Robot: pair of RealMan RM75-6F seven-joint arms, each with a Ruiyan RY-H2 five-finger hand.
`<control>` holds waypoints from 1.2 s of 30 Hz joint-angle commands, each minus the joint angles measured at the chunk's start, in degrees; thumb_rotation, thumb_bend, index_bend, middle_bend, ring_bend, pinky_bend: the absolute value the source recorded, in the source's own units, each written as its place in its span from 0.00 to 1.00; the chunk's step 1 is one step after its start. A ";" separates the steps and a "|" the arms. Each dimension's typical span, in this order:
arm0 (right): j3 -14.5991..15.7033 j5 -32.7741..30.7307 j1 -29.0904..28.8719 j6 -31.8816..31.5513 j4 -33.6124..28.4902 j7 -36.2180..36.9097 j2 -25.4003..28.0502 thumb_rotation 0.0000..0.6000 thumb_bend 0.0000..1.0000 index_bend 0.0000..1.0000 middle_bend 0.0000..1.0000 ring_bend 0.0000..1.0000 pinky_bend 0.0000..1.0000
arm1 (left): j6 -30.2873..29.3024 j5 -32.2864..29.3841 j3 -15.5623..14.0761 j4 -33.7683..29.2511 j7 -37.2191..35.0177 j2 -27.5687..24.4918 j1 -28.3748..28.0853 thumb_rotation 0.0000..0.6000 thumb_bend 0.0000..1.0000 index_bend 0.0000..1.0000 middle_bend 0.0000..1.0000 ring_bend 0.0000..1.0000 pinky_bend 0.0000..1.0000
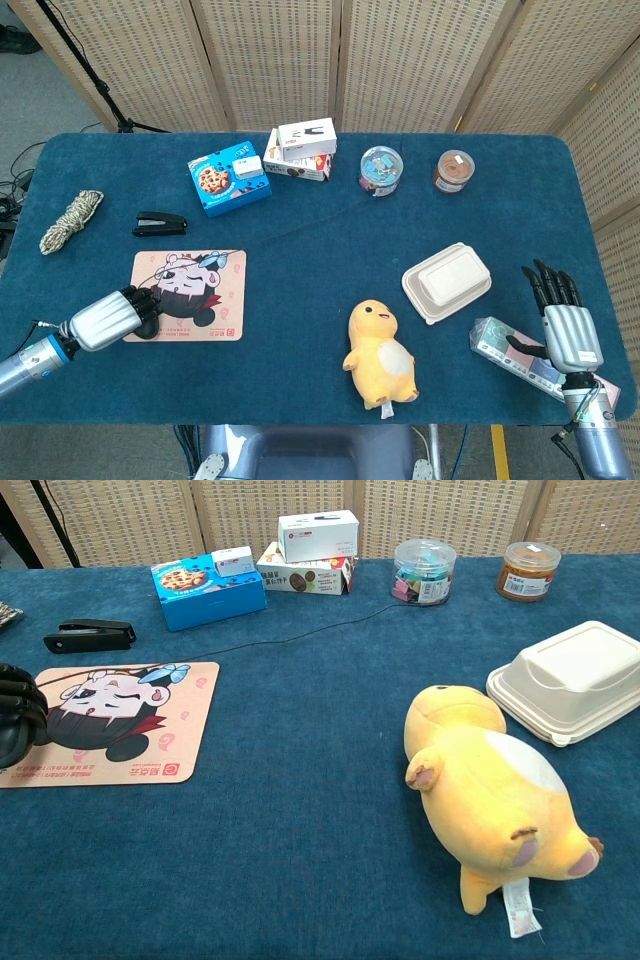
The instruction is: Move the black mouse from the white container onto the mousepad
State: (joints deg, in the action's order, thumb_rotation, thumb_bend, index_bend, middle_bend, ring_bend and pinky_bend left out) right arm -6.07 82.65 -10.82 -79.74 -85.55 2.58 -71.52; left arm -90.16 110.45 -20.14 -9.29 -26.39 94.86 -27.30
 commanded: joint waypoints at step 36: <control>-0.21 -1.65 -0.18 1.32 0.07 -1.32 -1.11 1.00 0.00 0.00 0.00 0.00 0.00 | 2.90 4.10 -5.05 5.00 4.59 0.92 -1.35 1.00 0.36 0.47 0.40 0.36 0.43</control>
State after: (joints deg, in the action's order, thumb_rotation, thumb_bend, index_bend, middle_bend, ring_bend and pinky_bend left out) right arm -6.28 81.02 -11.01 -78.42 -85.48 1.26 -72.62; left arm -87.27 114.54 -25.16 -4.27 -21.72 95.81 -28.70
